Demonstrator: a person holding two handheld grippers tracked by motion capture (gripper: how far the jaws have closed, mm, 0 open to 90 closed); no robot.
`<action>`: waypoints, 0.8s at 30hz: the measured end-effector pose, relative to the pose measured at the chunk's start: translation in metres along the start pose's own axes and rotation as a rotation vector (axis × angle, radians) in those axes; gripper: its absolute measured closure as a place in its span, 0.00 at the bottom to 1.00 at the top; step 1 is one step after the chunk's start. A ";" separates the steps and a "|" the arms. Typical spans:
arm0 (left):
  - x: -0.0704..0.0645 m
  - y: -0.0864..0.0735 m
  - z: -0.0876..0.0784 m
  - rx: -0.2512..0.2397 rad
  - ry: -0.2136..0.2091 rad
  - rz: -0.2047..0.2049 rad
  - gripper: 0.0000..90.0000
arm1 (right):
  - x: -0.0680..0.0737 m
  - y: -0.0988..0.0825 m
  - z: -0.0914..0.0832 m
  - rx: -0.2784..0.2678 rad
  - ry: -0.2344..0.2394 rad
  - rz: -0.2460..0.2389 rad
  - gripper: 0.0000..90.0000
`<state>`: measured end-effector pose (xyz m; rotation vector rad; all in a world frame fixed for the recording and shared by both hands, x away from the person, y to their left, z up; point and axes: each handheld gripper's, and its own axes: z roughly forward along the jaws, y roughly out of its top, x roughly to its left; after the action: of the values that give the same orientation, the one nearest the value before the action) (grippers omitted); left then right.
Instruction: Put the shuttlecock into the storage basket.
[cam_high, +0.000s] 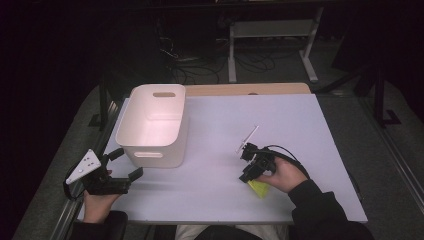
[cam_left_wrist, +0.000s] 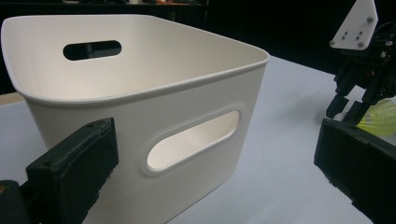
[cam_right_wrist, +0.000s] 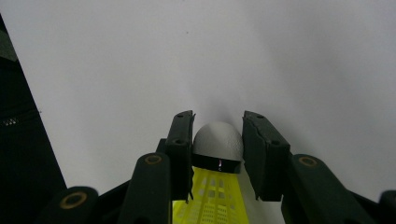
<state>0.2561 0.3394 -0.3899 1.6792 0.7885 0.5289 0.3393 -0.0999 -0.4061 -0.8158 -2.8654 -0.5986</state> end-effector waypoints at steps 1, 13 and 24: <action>0.000 0.000 0.000 0.000 0.000 0.000 0.00 | 0.000 0.000 -0.001 -0.003 0.000 -0.002 0.70; 0.000 0.000 0.000 -0.001 0.001 0.001 0.00 | 0.000 0.001 -0.010 -0.039 -0.018 -0.002 0.71; 0.000 0.000 0.000 -0.001 0.001 0.001 0.00 | -0.001 0.006 -0.029 -0.110 -0.031 -0.003 0.71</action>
<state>0.2561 0.3396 -0.3898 1.6785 0.7880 0.5304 0.3431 -0.1075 -0.3783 -0.8432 -2.8840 -0.7571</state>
